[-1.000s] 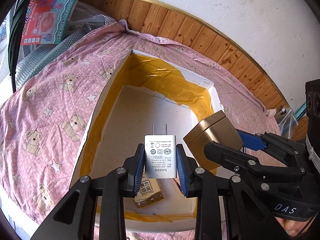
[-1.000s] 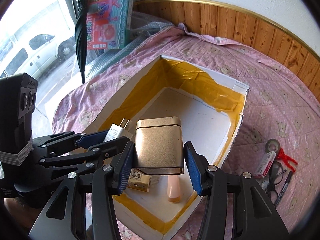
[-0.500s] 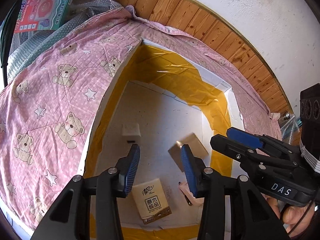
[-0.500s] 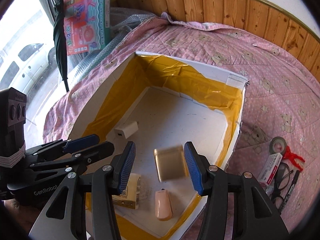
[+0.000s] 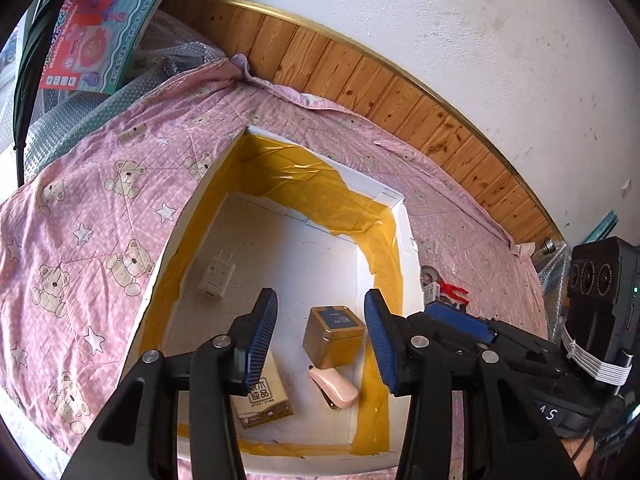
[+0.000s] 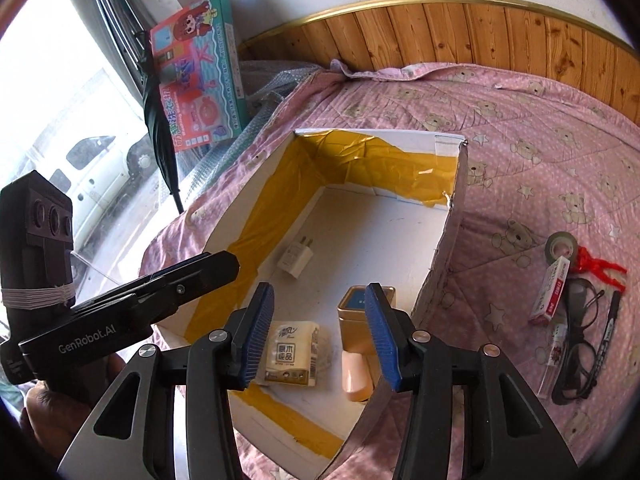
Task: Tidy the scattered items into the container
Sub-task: 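Move both tools back toward the staple box and glasses on the bedspread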
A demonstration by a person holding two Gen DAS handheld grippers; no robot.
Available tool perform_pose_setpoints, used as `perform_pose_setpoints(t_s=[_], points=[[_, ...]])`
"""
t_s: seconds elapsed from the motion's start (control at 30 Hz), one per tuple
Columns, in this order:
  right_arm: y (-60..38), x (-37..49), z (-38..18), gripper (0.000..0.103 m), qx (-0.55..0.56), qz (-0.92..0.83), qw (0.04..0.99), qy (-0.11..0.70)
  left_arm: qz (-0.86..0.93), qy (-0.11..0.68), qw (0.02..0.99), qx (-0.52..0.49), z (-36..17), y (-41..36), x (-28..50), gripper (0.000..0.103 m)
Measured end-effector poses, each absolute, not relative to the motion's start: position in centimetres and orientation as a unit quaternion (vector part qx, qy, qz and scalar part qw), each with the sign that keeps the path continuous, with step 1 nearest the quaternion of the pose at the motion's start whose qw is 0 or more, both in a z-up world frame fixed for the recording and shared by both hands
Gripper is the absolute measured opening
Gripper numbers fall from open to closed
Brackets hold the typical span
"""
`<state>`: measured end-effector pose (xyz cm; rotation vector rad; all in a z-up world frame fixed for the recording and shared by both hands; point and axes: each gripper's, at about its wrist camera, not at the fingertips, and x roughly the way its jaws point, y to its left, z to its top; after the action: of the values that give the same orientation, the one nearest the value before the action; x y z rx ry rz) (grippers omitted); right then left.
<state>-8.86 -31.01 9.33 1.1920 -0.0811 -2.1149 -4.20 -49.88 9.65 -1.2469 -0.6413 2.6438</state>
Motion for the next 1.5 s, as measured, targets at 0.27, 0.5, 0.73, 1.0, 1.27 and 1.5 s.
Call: perform_pose_setpoints(t_s=[0.27,0.5,0.73,1.0,1.27,1.5], points=[[-26.3,-7.1,10.3,0.050,0.440,-0.828,0.341,-0.069,0.887,-0.188,0.100,-0.410,10.9,-45.3,-2.5,0.047],[-20.6,-6.2,10.7,0.050,0.424,-0.842,0.319,-0.099,0.892,-0.150,0.122,-0.409,12.1,-40.5,-1.5,0.049],[-15.7,-6.0,9.6,0.050,0.428,-0.843,0.300,-0.128,0.886,-0.120,0.147,-0.423,12.1,-35.5,-1.5,0.049],[-11.3,-6.2,8.0,0.051,0.435,-0.845,0.275,-0.148,0.875,-0.087,0.162,-0.448,10.8,-30.7,-2.2,0.049],[-7.7,-8.4,5.9,0.051,0.446,-0.856,0.224,-0.133,0.864,-0.064,0.170,-0.470,9.0,-26.7,-4.9,0.057],[-7.0,-11.7,2.6,0.051,0.473,-0.853,0.196,-0.104,0.848,-0.037,0.164,-0.503,6.0,-23.8,-8.4,0.059]])
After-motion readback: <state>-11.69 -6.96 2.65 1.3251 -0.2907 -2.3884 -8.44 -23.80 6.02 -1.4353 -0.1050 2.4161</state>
